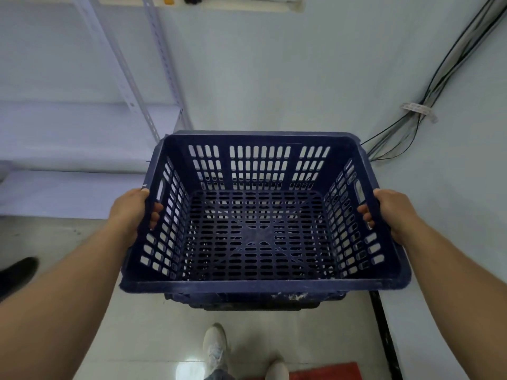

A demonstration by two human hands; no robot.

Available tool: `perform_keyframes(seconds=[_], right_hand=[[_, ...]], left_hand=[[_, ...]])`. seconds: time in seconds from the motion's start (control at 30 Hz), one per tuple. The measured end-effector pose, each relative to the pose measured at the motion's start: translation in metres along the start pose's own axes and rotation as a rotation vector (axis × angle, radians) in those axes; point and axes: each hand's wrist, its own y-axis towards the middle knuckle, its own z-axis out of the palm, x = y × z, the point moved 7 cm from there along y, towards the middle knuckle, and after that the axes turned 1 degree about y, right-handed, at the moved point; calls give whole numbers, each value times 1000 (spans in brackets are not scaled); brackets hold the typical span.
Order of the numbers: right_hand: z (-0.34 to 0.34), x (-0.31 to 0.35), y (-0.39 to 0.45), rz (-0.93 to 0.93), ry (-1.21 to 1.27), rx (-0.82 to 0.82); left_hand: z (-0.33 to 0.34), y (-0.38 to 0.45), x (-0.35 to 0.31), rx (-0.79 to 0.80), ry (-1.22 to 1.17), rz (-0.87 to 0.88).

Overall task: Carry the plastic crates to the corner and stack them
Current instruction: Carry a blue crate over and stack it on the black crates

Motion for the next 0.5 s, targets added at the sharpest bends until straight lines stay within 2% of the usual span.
perform_keyframes(seconds=[0.5], right_hand=[[-1, -6, -4, 9, -18, 26]], left_hand=[[1, -4, -3, -13, -19, -11]])
